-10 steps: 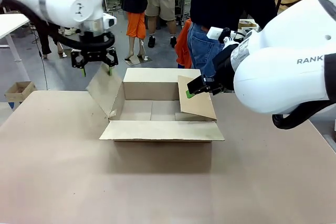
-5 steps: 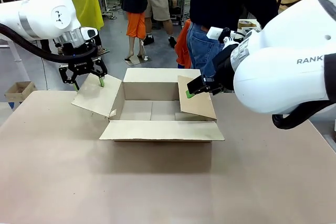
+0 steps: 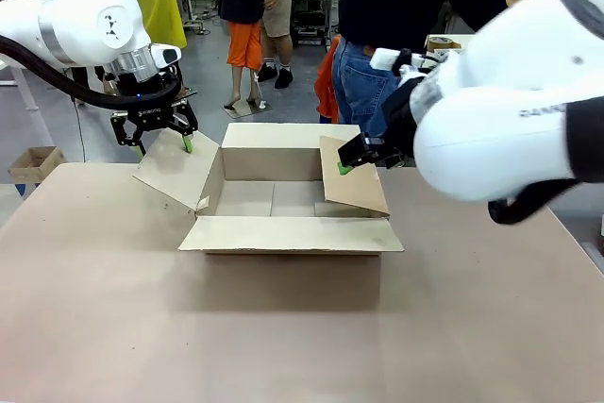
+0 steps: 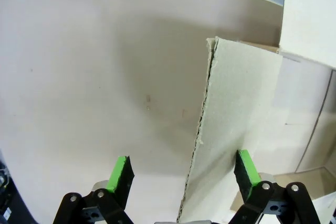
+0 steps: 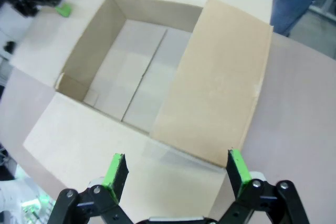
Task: Pack the gift set into the box.
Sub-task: Place both hands on the side flaps of the Package Box and spread them outward.
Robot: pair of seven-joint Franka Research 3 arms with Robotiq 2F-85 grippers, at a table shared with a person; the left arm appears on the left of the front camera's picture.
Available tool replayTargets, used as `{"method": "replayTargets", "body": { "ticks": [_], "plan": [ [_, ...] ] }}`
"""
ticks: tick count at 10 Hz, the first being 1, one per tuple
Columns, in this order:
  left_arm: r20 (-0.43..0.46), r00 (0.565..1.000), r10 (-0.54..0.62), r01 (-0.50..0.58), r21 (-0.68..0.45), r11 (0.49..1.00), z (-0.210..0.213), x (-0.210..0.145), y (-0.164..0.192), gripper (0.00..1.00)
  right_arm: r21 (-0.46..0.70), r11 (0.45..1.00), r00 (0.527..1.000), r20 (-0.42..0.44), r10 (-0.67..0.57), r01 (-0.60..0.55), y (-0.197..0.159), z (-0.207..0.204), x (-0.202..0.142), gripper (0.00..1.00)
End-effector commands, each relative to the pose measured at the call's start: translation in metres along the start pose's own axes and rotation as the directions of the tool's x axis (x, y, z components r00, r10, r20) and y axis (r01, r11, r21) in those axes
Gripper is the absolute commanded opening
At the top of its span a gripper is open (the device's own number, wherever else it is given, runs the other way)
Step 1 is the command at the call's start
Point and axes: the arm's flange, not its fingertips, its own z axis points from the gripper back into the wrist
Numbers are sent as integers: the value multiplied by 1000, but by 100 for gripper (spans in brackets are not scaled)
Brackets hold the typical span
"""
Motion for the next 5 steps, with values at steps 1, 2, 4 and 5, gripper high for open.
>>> {"method": "replayTargets", "body": {
  "ticks": [1, 2, 4, 5],
  "plan": [
    [11, 1000, 10, -10, 22, 1000, 2, 0, 2, 100, -68, 987, 973, -191, 129, -144, 57, -30, 88, 100],
    [11, 1000, 10, -10, 22, 1000, 2, 0, 2, 100, -99, 986, 952, -288, 100, -134, 71, -43, 122, 100],
    [11, 1000, 10, -10, 22, 1000, 2, 0, 2, 100, -179, 980, 926, -377, 9, -82, 84, -72, 139, 100],
    [11, 1000, 10, -10, 22, 1000, 2, 0, 2, 100, -150, 983, 948, -314, 52, -104, 55, -60, 135, 100]
  ]
}}
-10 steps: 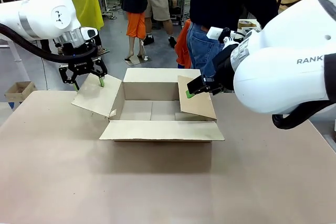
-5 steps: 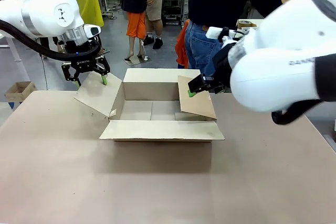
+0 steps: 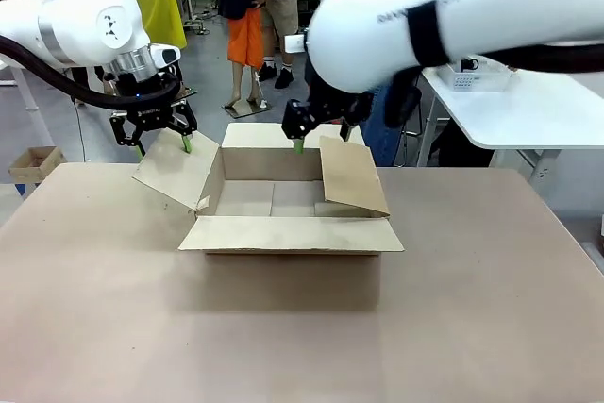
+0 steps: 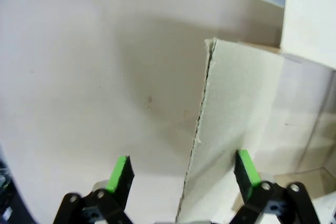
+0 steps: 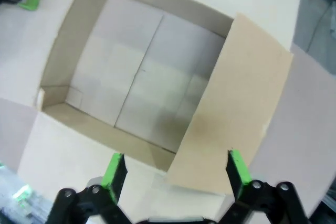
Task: Pack the gift set into the box.
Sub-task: Place both hands on the side flaps of the Package Box and spread them outward.
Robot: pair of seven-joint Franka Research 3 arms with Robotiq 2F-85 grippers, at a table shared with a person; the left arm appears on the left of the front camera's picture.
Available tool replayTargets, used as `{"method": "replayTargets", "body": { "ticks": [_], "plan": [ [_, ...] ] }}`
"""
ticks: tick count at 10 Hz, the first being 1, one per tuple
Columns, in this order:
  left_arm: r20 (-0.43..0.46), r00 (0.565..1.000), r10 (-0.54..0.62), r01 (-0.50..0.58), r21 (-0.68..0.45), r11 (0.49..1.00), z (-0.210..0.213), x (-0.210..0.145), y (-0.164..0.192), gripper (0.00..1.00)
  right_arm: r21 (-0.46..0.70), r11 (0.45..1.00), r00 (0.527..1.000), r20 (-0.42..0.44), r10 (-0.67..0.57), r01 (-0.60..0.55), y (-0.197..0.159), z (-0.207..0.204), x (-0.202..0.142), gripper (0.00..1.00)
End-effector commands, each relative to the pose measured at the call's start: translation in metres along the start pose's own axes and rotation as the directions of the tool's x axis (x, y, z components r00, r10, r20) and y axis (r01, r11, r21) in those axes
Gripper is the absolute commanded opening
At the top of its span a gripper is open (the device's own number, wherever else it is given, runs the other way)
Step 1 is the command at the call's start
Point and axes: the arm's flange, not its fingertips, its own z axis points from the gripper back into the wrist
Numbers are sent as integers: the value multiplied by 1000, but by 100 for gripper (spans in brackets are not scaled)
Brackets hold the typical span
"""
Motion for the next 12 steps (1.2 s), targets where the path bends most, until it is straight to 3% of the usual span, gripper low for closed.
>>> {"method": "replayTargets", "body": {
  "ticks": [1, 2, 4, 5, 8, 10, 12],
  "plan": [
    [10, 1000, 9, -9, 20, 1000, 2, -1, 1, 100, 5, 1000, 1000, 20, 4, -4, 0, 2, -17, 100],
    [10, 1000, 9, -9, 20, 1000, 2, -1, 1, 100, -56, 998, 997, -71, -29, 25, -7, -1, -27, 100],
    [10, 1000, 9, -9, 20, 1000, 2, -1, 1, 100, -231, 968, 978, -160, -134, 95, 20, -34, -7, 100],
    [10, 1000, 9, -9, 20, 1000, 2, -1, 1, 100, -239, 963, 968, -183, -175, 129, 23, -54, 4, 100],
    [10, 1000, 9, -9, 20, 1000, 2, -1, 1, 100, -299, 910, 934, -122, -336, 288, 19, -104, 15, 100],
    [10, 1000, 9, -9, 20, 1000, 2, -1, 1, 100, -424, 854, 928, -78, -366, 301, 17, -128, 17, 100],
    [10, 1000, 9, -9, 20, 1000, 2, -1, 1, 100, -420, 863, 938, -71, -340, 281, 19, -126, 16, 100]
  ]
}}
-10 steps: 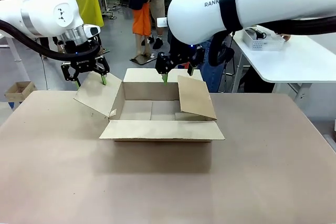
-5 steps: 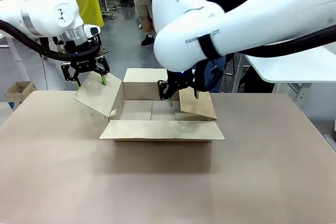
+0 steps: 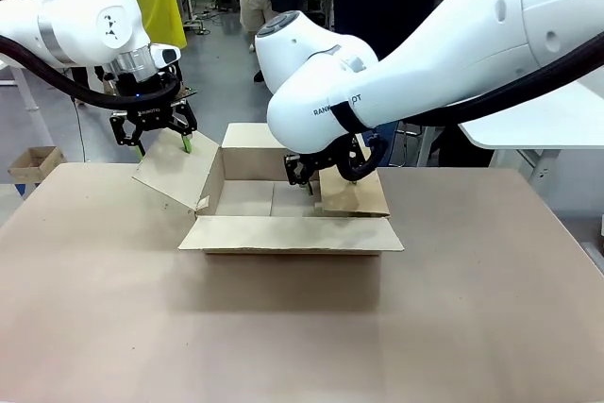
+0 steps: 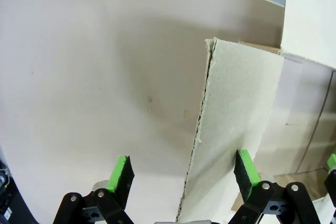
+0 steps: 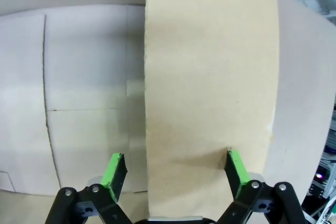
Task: Pack the gift set into the box.
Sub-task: Place both hands on the side flaps of the Package Box and spread them outward.
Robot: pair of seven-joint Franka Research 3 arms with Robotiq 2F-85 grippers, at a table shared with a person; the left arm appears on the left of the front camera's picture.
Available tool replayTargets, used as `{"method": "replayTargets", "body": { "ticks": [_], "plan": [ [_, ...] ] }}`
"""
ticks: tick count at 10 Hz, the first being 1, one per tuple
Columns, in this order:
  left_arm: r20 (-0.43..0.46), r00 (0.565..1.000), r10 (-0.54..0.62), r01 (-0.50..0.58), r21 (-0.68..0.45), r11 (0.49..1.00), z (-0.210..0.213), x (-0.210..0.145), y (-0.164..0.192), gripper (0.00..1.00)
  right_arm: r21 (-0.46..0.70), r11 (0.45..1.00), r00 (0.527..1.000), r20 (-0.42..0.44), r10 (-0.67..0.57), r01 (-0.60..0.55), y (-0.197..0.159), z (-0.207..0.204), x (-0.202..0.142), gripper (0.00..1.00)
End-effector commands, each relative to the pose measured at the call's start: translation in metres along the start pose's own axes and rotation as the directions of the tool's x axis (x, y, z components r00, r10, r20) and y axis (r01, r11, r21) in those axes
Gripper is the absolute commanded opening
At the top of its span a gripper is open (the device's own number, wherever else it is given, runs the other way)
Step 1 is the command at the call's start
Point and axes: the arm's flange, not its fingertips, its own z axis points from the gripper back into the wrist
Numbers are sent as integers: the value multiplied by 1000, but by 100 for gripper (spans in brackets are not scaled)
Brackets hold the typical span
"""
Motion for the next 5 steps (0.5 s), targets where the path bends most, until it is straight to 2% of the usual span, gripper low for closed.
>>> {"method": "replayTargets", "body": {
  "ticks": [1, 5],
  "plan": [
    [10, 1000, 10, -10, 19, 1000, 2, -1, 1, 100, -56, 998, 999, 17, -28, 29, 1, 10, 0, 100],
    [10, 1000, 10, -10, 19, 1000, 2, -1, 1, 100, -127, 992, 998, 59, 16, -9, 0, 30, -2, 100]
  ]
}}
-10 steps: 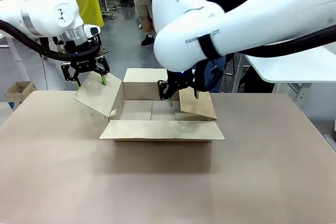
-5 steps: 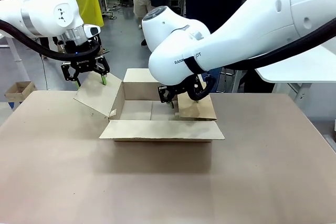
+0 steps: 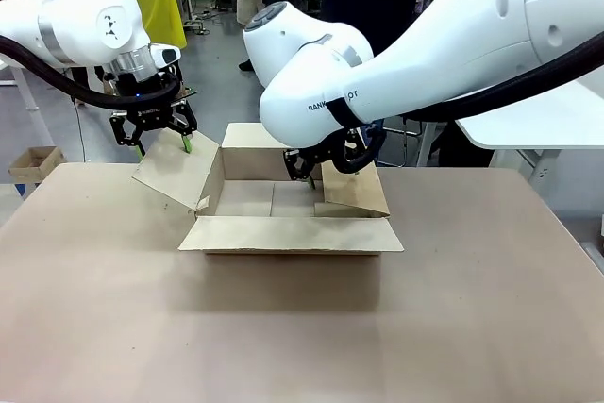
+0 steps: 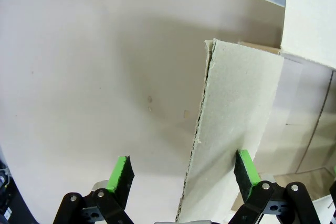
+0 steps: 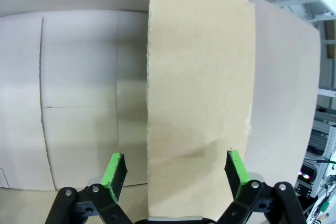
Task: Pack the gift set into the box.
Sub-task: Place both hands on the side flaps of the Package Box and spread them outward.
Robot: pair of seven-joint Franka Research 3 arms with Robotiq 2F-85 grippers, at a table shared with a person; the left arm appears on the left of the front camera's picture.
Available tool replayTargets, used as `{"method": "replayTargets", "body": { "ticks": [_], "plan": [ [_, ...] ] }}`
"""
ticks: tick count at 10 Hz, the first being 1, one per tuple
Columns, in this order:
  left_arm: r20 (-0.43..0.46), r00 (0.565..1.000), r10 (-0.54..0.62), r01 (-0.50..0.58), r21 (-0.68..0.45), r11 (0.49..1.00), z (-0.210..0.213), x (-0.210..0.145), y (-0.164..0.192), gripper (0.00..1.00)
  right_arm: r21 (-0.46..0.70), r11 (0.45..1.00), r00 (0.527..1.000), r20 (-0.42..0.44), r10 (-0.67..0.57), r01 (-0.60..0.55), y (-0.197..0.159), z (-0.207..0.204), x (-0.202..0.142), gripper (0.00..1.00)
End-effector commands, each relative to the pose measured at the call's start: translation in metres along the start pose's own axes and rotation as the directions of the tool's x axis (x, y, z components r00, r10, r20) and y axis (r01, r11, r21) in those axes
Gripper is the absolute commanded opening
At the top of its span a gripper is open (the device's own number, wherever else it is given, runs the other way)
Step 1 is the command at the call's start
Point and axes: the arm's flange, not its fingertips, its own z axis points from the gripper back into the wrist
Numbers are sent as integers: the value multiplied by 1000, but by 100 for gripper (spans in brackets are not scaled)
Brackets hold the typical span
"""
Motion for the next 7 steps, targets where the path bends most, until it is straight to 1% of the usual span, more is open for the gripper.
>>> {"method": "replayTargets", "body": {
  "ticks": [1, 3, 5, 7],
  "plan": [
    [10, 1000, 10, -10, 19, 1000, 2, -1, 1, 100, -84, 997, 1000, 22, 1, 1, -3, 12, 2, 100],
    [10, 1000, 10, -10, 19, 1000, 2, -1, 1, 100, -136, 991, 1000, 9, 2, -1, -15, 16, 1, 100],
    [10, 1000, 10, -10, 19, 1000, 2, -1, 1, 100, -142, 990, 1000, 6, 1, 0, -21, 14, -4, 100],
    [10, 1000, 10, -10, 19, 1000, 2, -1, 1, 100, -123, 992, 1000, 13, 1, 0, -29, 14, -10, 100]
  ]
}}
